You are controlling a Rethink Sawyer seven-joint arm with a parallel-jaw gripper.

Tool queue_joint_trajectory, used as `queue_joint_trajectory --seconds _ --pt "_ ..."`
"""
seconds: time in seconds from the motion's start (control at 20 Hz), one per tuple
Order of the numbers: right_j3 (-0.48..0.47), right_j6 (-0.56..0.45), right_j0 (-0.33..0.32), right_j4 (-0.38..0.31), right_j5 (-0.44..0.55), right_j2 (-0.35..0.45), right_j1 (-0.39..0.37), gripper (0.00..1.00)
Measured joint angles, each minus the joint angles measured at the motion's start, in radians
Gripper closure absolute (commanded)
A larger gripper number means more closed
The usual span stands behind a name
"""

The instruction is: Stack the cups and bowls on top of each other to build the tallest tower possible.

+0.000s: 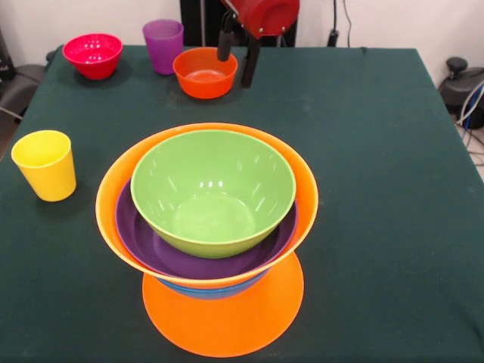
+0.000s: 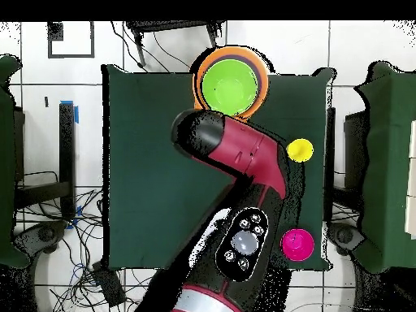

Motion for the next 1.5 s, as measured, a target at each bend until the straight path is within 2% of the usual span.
queue_joint_trajectory --seconds 0.25,0.4,0.75,1.0,1.2,1.5 --pt "0.132 0.000 -0.040 0.000 -0.087 0.068 -0.061 0.00" --pt "0.177 0.000 -0.062 0.000 -0.131 0.093 -0.075 0.00" --pt "0.343 0.000 -0.152 -0.006 -0.316 0.183 -0.098 0.00" --pt "0.402 0.000 -0.187 -0.040 -0.394 0.219 -0.098 0.00" --pt "0.455 0.000 -0.202 -0.099 -0.458 0.238 -0.098 0.00" --pt "0.469 0.000 -0.234 -0.179 -0.446 0.258 -0.110 0.00"
